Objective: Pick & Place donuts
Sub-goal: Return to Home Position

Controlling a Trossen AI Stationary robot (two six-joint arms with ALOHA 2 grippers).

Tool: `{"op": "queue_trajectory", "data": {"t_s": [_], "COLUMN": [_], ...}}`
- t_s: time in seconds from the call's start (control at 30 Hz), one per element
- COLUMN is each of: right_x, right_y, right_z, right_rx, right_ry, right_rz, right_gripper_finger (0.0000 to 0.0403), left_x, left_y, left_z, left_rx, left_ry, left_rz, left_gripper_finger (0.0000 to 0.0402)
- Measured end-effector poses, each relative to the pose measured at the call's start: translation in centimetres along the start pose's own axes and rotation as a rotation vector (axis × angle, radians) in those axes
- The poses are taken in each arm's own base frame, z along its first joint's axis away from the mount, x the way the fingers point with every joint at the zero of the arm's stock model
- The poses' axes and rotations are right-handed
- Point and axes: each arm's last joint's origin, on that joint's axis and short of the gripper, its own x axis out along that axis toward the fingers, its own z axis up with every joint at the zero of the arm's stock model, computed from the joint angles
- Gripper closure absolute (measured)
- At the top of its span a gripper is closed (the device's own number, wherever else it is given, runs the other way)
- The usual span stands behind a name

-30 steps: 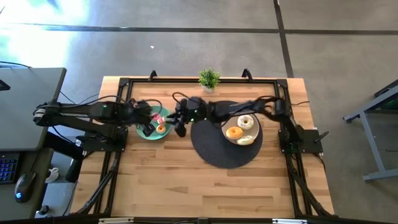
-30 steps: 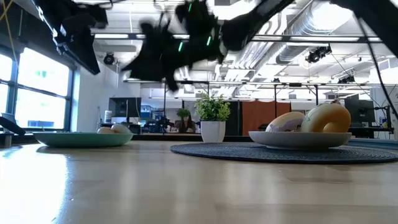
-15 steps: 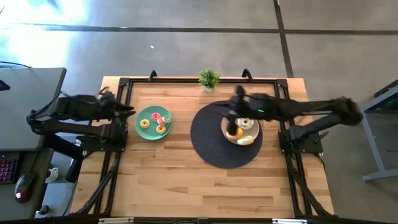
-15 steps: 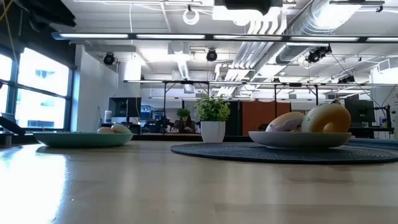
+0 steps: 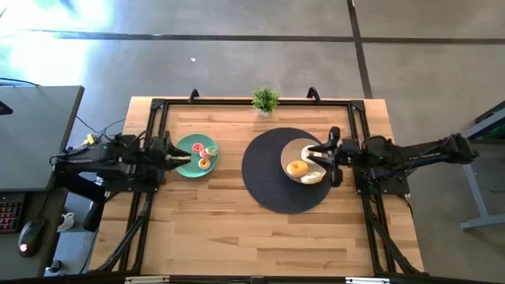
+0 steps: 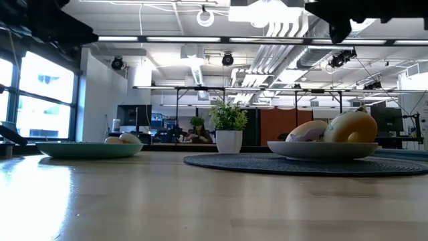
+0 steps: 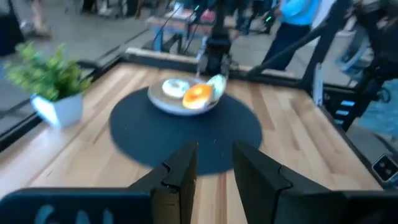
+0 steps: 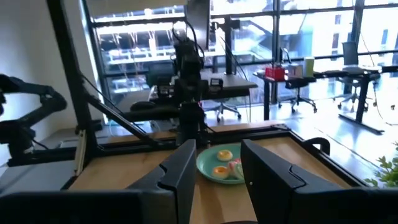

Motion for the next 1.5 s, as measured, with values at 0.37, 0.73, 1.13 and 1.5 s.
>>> {"op": "queue_trajectory", "data": {"t_s": [0.37,0.73,1.13,1.5], "right_x": [-3.4,-4.9,-4.9,-6.0], "right_y": [-0.7,-1.2,-1.2,-1.5], "right_z": [-3.0,-6.1,-6.5,-5.5], "right_rx": [0.000,-0.002,-0.073,-0.134], "right_ry": [-0.086,-0.176,-0.157,-0.269], "right_rz": [0.046,0.043,0.050,-0.010], "right_gripper_finger": [0.0279,0.0279,0.0279,0.0279], "left_x": [2.3,1.8,1.8,1.8], "left_y": [0.1,-0.1,-0.2,-0.3], "left_z": [-2.7,-2.4,-2.4,-2.4], "left_rx": [0.019,0.048,0.080,0.102], "left_ry": [-0.051,-0.100,-0.100,-0.099], "left_rz": [-0.040,-0.102,-0.130,-0.172], "left_gripper_finger": [0.0300,0.0300,0.0300,0.0300]}}
